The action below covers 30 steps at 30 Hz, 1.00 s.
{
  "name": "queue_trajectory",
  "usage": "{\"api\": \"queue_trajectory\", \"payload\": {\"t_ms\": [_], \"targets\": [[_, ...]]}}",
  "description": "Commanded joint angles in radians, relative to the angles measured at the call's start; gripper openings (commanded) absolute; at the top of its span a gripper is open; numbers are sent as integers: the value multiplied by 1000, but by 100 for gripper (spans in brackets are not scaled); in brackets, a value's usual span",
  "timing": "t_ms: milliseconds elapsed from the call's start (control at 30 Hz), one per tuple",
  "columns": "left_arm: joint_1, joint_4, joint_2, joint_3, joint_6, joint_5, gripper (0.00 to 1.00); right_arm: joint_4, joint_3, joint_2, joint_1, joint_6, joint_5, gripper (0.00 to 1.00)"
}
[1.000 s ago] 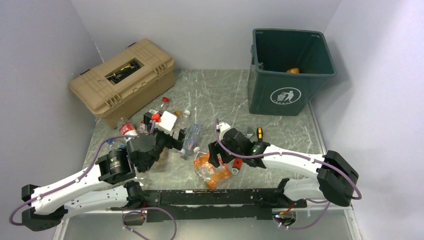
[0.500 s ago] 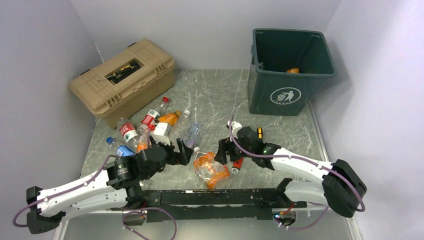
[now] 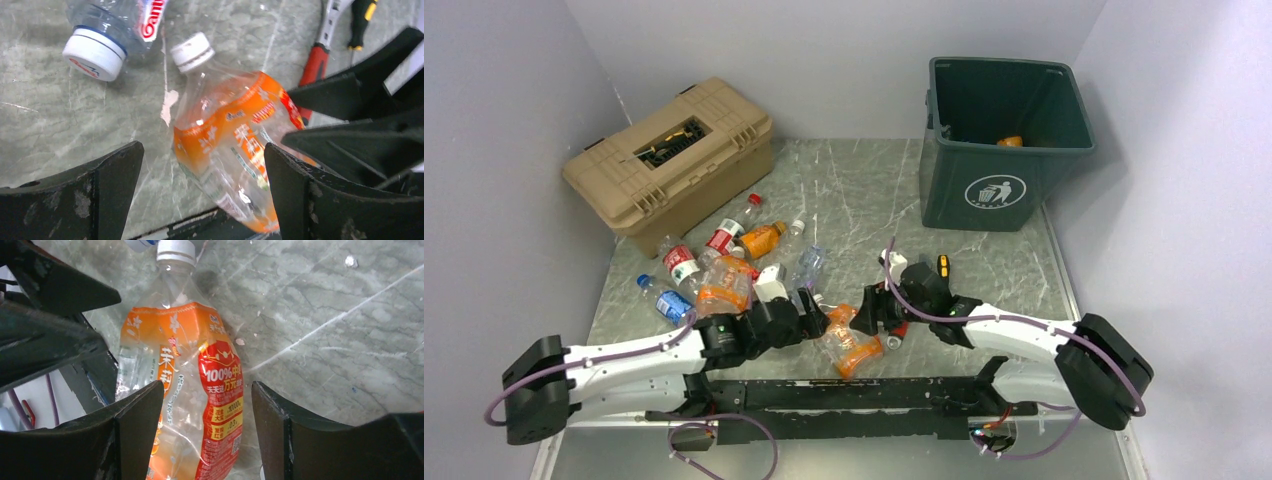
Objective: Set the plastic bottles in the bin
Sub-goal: Pick up the plastic bottle from the corner of the board.
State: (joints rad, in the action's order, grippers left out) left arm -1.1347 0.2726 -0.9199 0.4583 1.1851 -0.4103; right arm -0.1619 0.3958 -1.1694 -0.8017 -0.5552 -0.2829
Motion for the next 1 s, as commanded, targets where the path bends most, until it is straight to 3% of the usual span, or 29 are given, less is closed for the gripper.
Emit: {"api": "queue_trajectory", "payload": {"t_ms": [0,200,500,967], "targets": [[69,-155,-68,-29,74,28,95,-101,-38,-13,1,-20,-12,67],[232,-297,-165,-15,17,159,87,-109,-69,18,-2,-17,-1,60],[274,-369,-353,67,13,210,77,-130,-104,38,-7,-16,-6,59],[301,-433,-464,88,3,266,37,-118,-126,72,-11,-5,6,59]]}}
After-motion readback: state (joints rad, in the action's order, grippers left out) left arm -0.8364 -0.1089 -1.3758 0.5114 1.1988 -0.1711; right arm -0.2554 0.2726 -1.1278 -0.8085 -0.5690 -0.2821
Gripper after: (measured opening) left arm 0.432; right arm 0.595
